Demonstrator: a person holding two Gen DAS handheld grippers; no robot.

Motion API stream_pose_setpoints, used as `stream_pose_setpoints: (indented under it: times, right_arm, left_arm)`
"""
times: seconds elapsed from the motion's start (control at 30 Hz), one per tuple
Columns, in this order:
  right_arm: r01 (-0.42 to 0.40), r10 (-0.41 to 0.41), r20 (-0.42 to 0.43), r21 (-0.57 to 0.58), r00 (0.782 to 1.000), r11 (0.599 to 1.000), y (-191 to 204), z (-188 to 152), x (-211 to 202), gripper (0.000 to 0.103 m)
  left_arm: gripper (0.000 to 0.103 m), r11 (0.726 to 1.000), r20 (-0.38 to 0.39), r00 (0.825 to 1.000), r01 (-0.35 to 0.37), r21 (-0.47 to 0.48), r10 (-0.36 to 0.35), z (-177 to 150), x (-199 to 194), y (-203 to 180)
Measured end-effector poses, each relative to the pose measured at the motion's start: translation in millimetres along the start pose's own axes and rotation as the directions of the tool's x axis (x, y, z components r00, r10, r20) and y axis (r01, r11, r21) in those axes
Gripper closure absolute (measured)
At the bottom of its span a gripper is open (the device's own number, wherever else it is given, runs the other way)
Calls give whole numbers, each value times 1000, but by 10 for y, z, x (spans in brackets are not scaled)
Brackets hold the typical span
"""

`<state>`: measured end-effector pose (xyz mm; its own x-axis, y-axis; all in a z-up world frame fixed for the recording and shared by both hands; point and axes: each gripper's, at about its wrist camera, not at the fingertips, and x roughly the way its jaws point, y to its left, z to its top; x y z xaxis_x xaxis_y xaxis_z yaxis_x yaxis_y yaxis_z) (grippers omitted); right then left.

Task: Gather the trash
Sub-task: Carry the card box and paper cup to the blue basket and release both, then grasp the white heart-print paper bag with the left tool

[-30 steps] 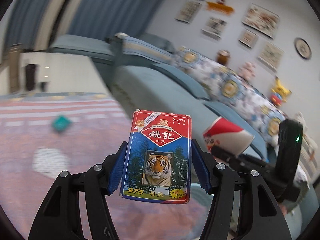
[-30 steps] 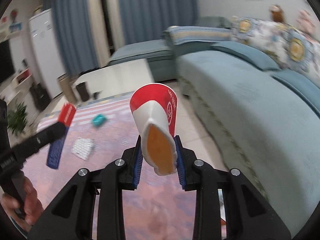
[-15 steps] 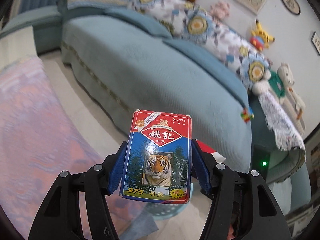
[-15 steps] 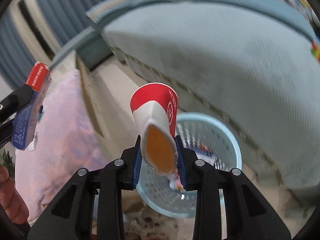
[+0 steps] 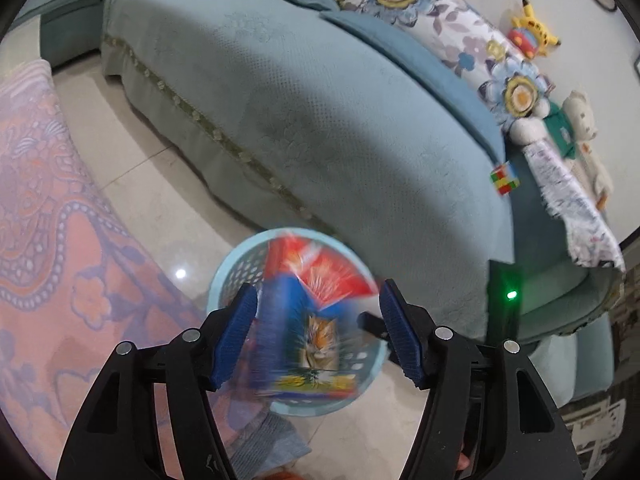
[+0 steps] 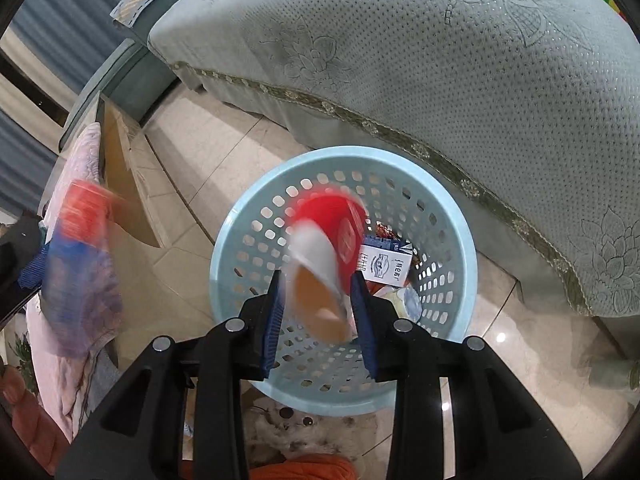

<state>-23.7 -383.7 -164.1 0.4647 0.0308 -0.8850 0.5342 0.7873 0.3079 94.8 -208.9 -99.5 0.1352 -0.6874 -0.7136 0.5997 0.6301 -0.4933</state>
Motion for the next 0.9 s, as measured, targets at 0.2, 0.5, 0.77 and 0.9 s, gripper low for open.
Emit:
stream_pose_setpoints:
  times: [0.2,0.5,0.77,0.9]
  right_arm:
    - [-2,2,13,-3,1000,1000,6,36,-19,62]
    - [-56,68,93,-129,993,990,432,34,-324,62]
    - [-139,199,180,-298,963,944,1173,11,-706,62]
    - [-185,268,170,-392,948,901,1686,-10,-725,62]
  left_arm:
    - [35,1000,46,999,9,7,-9,42,-146,-37]
    - [35,1000,138,990,1,9,-2,93,-611,-19]
    - [35,985,300,939,-145,-94,167,26,-1611,534]
    - [28,938,331,884,-270,-216,331,-124,-2031,1004]
